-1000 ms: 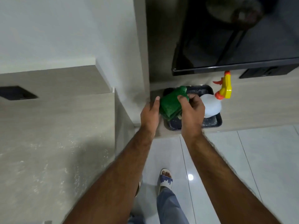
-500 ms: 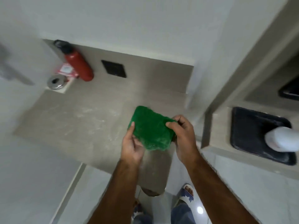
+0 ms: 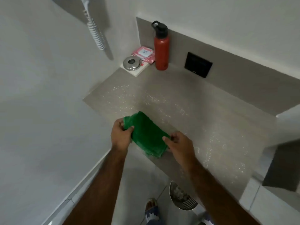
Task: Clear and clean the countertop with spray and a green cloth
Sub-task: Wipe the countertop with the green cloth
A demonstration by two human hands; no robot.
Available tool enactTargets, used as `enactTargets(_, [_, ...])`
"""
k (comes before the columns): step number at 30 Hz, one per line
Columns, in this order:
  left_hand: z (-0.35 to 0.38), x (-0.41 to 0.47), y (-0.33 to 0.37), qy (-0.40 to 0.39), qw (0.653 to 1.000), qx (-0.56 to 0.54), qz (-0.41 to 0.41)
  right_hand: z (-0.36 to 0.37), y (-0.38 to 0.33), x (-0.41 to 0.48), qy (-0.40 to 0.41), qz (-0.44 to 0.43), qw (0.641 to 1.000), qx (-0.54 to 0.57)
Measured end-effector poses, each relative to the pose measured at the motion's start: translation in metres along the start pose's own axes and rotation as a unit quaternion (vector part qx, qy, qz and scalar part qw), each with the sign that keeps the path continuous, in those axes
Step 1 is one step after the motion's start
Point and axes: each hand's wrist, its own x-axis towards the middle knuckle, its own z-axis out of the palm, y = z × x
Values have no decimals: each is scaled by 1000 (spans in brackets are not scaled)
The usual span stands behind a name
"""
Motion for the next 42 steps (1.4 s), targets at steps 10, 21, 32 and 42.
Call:
enactTargets(10, [85,-24,-53,-40,837,513,187,-43,31,85,137,-126,878,-442])
enactTargets(21, [12,189,17,120,837,532,42,-42,31,85,157,-132,854,-478])
enactTargets(32, [77,109,5,-128,743,578,312,-41,29,88,152,-113,857,-480])
enactTargets(42, [-18,187,7,76,819,559,110,-43,29,87,159,-112,858,-476])
